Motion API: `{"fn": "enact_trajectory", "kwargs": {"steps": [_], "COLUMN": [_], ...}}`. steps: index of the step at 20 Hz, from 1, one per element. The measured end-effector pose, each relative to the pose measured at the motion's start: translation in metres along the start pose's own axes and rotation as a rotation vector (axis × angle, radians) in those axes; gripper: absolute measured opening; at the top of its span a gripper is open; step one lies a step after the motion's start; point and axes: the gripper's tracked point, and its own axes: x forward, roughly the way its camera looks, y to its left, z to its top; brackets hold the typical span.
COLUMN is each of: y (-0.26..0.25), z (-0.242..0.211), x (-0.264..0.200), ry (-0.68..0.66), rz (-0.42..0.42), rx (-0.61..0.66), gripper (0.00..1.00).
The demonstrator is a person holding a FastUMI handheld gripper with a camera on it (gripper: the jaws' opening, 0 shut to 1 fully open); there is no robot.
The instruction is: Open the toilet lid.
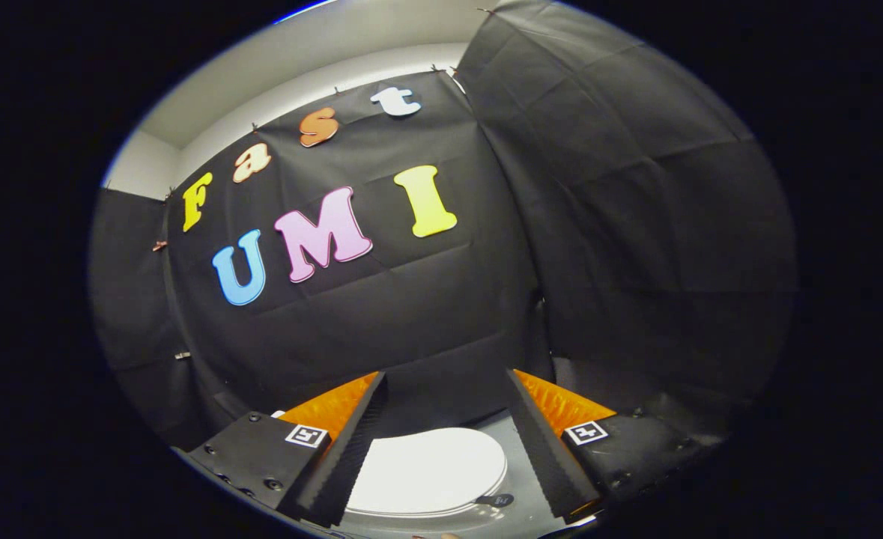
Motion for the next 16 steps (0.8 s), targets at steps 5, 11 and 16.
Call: {"fn": "enact_trajectory", "kwargs": {"steps": [5, 11, 16], "y": [-0.037, -0.08, -0.106], "z": [-0.068, -0.163, -0.225], "x": [0.02, 0.039, 0.047], "ry": [0.111, 0.289, 0.401], "rz": [-0.047, -0.107, -0.139], "rx": [0.047, 0.175, 0.303], "gripper": [0.99, 1.0, 1.0]}}
